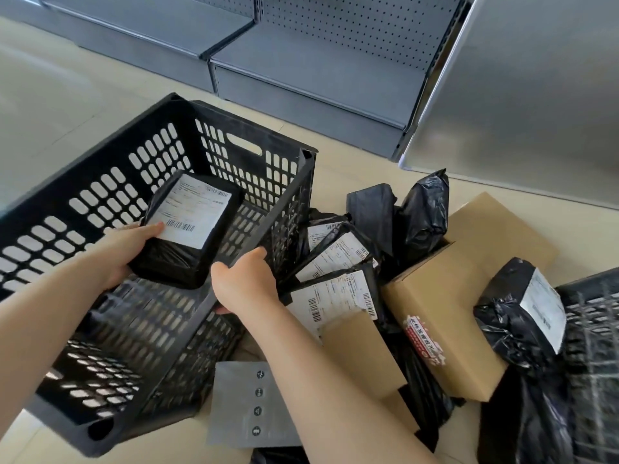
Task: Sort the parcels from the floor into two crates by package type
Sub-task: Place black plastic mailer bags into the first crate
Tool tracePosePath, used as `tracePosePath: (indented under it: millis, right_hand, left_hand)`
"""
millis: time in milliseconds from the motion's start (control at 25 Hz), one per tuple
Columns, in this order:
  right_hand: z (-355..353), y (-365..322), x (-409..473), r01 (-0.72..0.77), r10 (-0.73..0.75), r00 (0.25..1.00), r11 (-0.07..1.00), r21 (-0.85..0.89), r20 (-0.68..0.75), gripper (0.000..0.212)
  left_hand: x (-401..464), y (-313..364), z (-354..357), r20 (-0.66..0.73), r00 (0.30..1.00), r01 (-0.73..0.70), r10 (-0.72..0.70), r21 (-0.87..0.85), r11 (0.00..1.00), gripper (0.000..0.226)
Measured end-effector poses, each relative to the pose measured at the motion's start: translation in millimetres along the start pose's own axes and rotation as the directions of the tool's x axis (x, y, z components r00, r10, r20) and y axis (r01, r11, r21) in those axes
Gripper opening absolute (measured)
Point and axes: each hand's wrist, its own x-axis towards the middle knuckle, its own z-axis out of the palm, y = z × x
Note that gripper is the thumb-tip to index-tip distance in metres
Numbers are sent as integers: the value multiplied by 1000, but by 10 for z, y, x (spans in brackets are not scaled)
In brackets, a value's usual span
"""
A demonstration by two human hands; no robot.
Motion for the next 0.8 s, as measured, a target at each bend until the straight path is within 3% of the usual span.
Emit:
tracePosePath:
  millis: [160,280,400,600,800]
  right_hand:
    - [-198,78,-30,30,-31,999,993,-112,-14,46]
    - [-365,135,-116,61,-62,998,981,-186,1,50]
    - [-445,177,-182,98,-106,994,963,-252,-16,61]
    - [-416,198,-178,108,-126,990,964,-243,-59,54]
    - [-421,207,-185,108,-129,989,964,-242,-76,57]
  left_hand:
    - [120,-103,244,32,999,-2,0,50,999,25]
    - [229,-225,461,27,999,-21,19,95,995,35]
    - [296,-348,762,66,997,-33,27,98,995,23]
    - [619,-686,1017,106,994,-31,13,171,985,13]
    - [623,-847,1258,3,999,-36,37,311,950,25]
